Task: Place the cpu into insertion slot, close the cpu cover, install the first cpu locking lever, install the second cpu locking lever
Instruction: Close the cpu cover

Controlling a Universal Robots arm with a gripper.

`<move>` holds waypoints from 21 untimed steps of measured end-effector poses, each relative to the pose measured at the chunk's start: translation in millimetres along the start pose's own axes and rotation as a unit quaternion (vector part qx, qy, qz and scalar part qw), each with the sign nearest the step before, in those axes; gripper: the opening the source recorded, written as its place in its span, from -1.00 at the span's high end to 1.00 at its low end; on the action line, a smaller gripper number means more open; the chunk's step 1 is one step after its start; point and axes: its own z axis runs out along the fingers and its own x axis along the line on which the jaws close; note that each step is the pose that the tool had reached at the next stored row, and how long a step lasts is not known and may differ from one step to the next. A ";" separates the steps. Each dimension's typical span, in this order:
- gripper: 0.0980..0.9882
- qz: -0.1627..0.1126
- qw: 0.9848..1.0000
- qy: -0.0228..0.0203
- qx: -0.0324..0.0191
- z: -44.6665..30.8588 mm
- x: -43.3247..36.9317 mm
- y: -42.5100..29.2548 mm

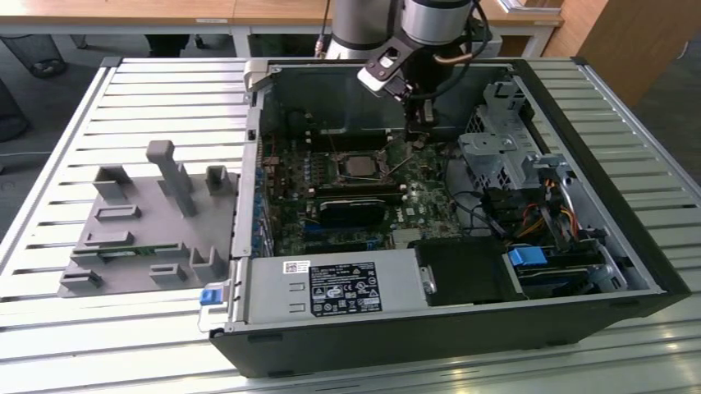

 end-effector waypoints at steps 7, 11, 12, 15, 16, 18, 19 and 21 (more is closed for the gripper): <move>0.98 0.000 1.000 0.000 0.001 2.3 2.6 7.5; 0.98 0.000 1.000 0.000 0.002 3.8 4.1 11.7; 0.98 0.000 1.000 0.000 0.002 4.2 4.4 12.8; 0.98 0.000 1.000 0.000 0.003 5.3 4.8 17.0; 0.98 0.000 1.000 0.000 0.003 5.7 4.9 18.3; 0.98 0.000 1.000 0.000 0.003 6.7 5.2 20.6; 0.98 0.000 1.000 0.000 0.004 7.3 5.3 21.3; 0.98 0.000 1.000 0.000 0.005 9.1 5.6 22.3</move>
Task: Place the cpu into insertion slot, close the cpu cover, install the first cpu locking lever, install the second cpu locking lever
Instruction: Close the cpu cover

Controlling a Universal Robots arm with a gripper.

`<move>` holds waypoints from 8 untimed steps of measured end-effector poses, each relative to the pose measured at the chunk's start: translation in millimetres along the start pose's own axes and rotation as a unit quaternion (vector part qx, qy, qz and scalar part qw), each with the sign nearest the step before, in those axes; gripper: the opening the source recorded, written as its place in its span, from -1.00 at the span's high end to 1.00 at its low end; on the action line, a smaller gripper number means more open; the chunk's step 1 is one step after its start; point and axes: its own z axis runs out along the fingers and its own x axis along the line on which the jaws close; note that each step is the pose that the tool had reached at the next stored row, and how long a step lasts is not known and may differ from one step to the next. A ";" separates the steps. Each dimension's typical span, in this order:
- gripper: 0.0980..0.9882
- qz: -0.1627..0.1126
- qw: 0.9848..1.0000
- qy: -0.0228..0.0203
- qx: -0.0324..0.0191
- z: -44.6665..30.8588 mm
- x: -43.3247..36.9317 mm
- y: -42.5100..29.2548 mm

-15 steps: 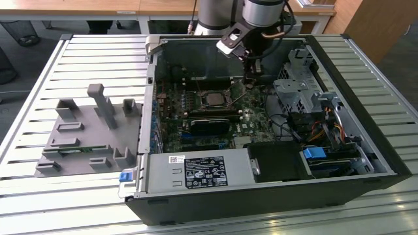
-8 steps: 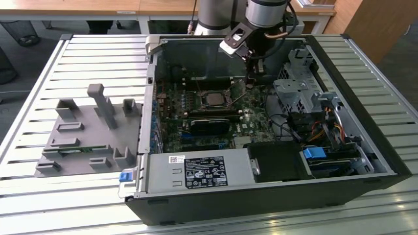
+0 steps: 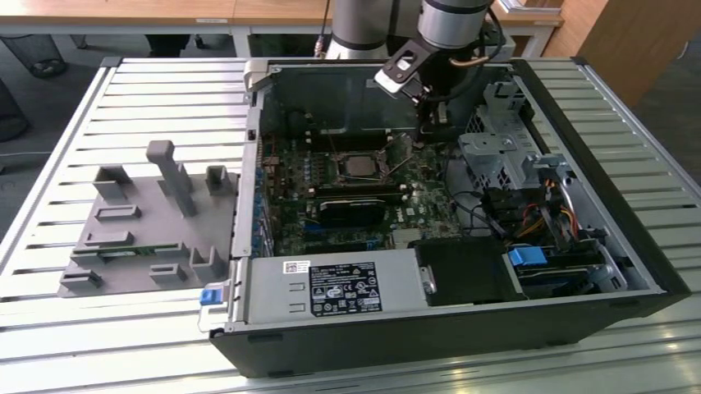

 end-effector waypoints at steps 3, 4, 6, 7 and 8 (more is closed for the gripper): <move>0.98 0.000 1.000 0.000 0.003 3.1 0.2 1.7; 0.98 0.000 1.000 0.000 0.003 4.4 0.2 1.9; 0.98 0.000 1.000 0.000 0.005 7.4 0.2 2.1; 0.98 0.000 1.000 0.000 0.006 8.8 0.2 2.1; 0.98 0.000 1.000 0.000 0.006 9.7 0.2 1.9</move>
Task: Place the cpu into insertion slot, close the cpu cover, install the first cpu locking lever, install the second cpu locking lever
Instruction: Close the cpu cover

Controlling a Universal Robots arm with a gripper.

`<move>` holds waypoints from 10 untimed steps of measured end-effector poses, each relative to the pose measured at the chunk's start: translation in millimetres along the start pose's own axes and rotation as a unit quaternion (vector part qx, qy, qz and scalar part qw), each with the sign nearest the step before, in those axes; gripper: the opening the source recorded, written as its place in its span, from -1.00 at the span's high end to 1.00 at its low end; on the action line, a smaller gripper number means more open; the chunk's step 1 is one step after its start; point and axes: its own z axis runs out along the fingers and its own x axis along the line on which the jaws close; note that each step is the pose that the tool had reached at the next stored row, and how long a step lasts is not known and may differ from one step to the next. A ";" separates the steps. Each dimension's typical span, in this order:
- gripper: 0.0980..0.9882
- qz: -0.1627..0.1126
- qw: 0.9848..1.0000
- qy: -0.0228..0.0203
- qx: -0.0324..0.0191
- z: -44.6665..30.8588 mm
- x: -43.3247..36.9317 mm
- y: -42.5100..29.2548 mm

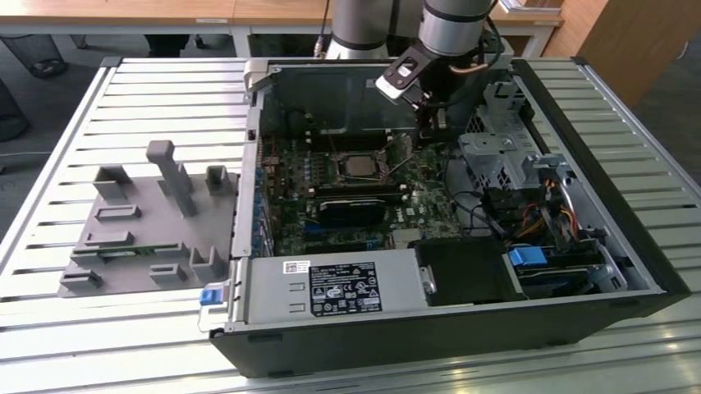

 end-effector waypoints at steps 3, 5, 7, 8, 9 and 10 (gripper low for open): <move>0.98 0.000 1.000 0.000 0.000 0.7 -0.1 -2.8; 0.98 0.000 1.000 0.000 0.000 1.0 -0.1 -5.6; 0.98 0.000 1.000 0.000 0.000 1.0 -0.2 -7.4; 0.98 0.000 1.000 0.000 0.000 1.1 -0.2 -7.6; 0.98 0.000 1.000 0.000 0.000 1.1 -0.2 -7.6; 0.98 0.000 1.000 0.000 0.000 1.1 -0.2 -7.9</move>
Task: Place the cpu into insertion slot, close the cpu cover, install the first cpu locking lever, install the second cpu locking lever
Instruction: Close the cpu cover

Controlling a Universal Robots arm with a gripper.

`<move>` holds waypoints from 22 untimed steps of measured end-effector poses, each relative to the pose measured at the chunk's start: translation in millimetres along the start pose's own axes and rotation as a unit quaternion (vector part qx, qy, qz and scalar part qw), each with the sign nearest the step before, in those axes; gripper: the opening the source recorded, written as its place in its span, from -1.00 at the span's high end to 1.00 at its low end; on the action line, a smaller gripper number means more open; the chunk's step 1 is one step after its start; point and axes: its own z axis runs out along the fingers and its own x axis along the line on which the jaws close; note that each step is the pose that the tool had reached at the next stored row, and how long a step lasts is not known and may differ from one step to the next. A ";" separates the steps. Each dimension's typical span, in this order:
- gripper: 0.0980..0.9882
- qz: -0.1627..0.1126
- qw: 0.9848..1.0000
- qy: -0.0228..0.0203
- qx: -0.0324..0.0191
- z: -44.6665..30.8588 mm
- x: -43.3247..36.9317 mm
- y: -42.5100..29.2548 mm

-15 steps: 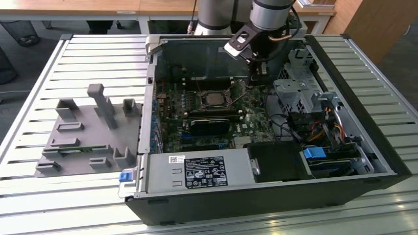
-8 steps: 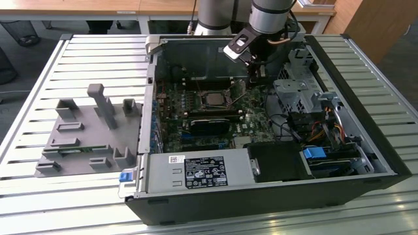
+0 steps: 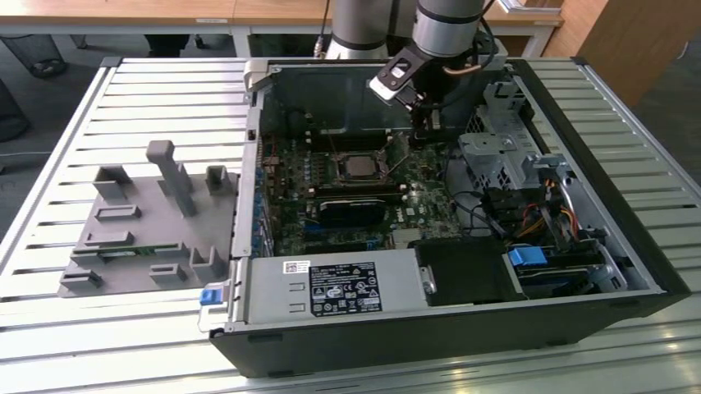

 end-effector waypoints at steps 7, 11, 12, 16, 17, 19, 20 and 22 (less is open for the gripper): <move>0.98 0.000 1.000 0.000 0.000 -0.1 -0.1 -4.4; 0.98 0.000 1.000 0.000 0.000 -0.2 -0.1 -7.0; 0.98 0.000 1.000 0.000 0.000 -0.2 -0.1 -7.4; 0.98 0.000 1.000 0.000 0.000 -0.2 -0.2 -8.6; 0.98 0.000 1.000 0.000 0.000 -0.2 -0.1 -8.8; 0.98 0.000 1.000 0.000 0.000 -0.2 -0.2 -9.3; 0.98 0.000 1.000 0.000 0.000 -0.2 -0.2 -9.6; 0.98 0.000 1.000 0.000 0.000 -0.3 -0.2 -10.1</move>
